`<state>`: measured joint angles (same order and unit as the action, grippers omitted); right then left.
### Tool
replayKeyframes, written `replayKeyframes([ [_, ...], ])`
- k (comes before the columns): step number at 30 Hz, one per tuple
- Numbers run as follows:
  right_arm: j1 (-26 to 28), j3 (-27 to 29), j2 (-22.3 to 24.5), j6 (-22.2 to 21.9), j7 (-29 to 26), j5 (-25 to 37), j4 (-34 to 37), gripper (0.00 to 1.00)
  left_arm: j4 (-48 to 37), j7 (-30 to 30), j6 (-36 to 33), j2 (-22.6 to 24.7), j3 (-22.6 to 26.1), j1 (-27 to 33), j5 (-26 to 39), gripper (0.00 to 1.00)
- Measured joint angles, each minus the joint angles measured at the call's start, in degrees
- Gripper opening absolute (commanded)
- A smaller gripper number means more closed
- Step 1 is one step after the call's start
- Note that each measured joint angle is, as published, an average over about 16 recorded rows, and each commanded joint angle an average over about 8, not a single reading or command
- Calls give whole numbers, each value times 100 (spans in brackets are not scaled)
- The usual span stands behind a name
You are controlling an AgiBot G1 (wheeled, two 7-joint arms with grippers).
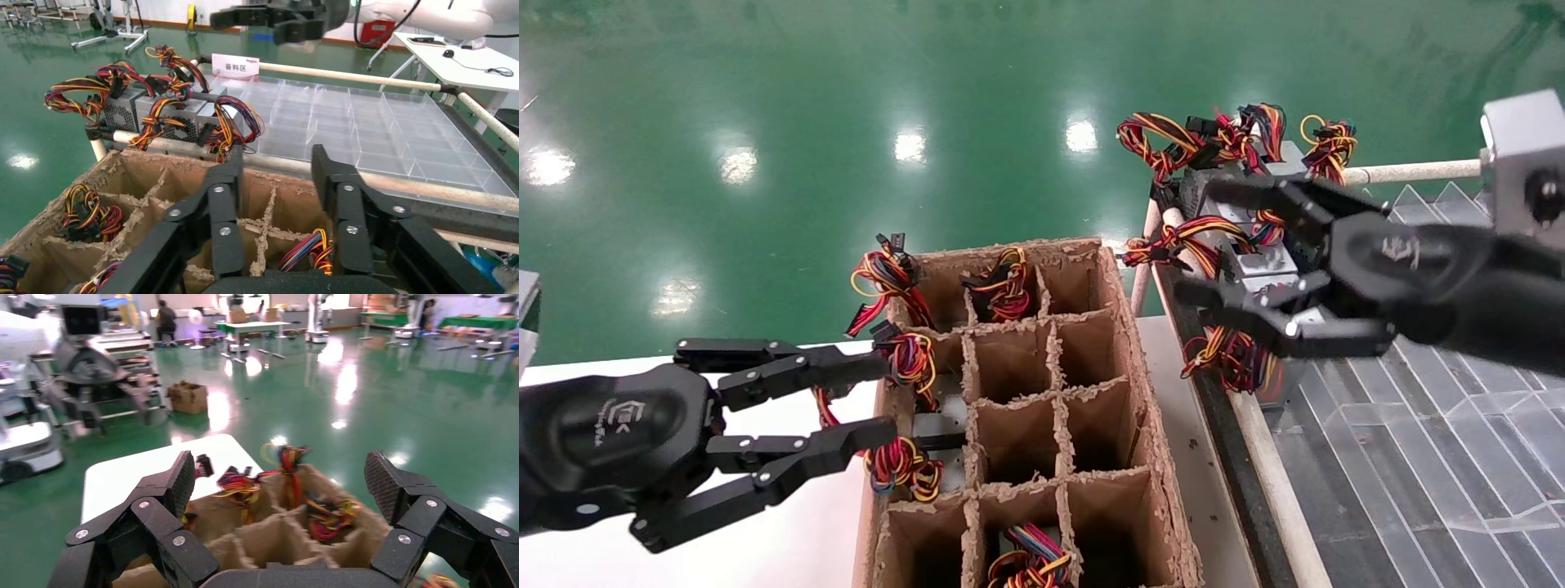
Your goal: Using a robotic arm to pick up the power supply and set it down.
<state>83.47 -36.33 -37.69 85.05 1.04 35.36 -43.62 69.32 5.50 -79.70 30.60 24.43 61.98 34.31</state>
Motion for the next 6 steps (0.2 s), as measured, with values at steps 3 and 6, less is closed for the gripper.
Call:
replayKeyframes([
  [3, -133, 123, 16, 4, -71, 39, -181, 100, 0, 0, 0, 0, 0, 0, 0, 100],
  [6, -264, 245, 32, 8, -142, 78, -361, 100, 0, 0, 0, 0, 0, 0, 0, 100],
])
